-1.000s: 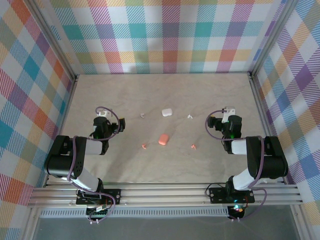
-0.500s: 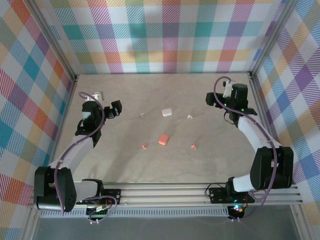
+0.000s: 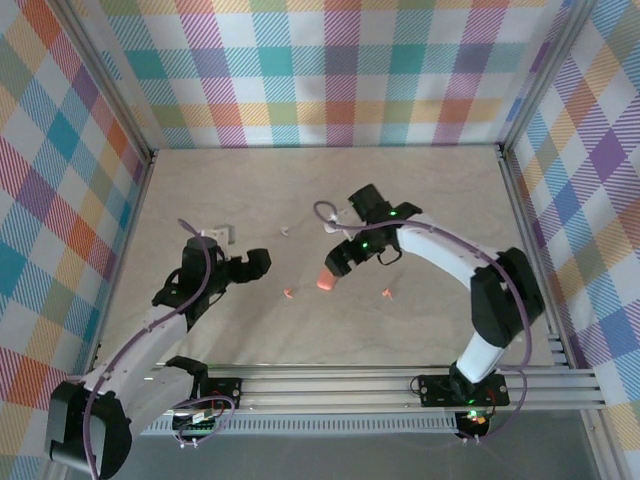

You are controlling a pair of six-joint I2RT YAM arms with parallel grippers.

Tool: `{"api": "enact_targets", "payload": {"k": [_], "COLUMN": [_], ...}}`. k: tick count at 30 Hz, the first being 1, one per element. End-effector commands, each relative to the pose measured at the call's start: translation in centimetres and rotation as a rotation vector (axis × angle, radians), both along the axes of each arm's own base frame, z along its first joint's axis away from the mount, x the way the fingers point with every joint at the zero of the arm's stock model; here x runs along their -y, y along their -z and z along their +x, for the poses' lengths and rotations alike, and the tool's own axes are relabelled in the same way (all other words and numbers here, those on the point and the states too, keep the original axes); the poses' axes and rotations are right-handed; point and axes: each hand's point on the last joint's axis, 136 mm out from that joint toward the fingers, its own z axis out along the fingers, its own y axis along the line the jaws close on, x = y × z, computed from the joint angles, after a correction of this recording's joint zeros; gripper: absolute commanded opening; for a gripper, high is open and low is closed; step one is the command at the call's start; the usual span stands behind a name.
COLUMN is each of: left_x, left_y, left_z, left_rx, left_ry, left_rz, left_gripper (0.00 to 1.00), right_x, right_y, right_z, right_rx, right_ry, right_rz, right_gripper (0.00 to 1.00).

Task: Insert the wireless bluetooth earbuds into the charging case

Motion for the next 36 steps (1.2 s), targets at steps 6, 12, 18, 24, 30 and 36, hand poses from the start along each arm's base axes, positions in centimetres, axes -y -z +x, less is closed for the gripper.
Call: {"api": "enact_targets", "payload": {"k": [6,12,18,24,30,36], "left_x": [-0.7,0.0,0.4,0.6,1.0,0.6], "left_y": [1.5,2.0,3.0,2.9,2.9,2.4], "left_z": [-3.7,-3.8,-3.6,-3.3,-2.8,-2.1], "left_rx": [-0.112,-0.136,-0.187,-0.181,-0.186,-0.174], "left_ry": [0.019,0.045,0.064,0.074,0.085,0.057], "left_rz": [0.028,0.009,0.014,0.010,0.000,0.017], "left_gripper": [0.93,0.88,0.85,0.85,0.85,0.89], "right_x": [-2.7,-3.8,-4.5,-4.4,-4.4,-4.6], "right_y": [2.9,4.3,5.0,7.1,8.3,9.3], "right_z": [-1.4,-0.9,-1.0,-0.8,-0.3,-0.3], "right_rx": [-0.012,-0.001,-0.014,-0.018,-0.007,-0.033], "right_ry": [-0.288,-0.336,-0.368,-0.380,-0.382,-0.362], "right_rz": [-0.338,-0.392,-0.404,-0.449,-0.472,-0.476], "right_gripper": [0.99,0.90,0.89,0.88,0.85,0.80]}}
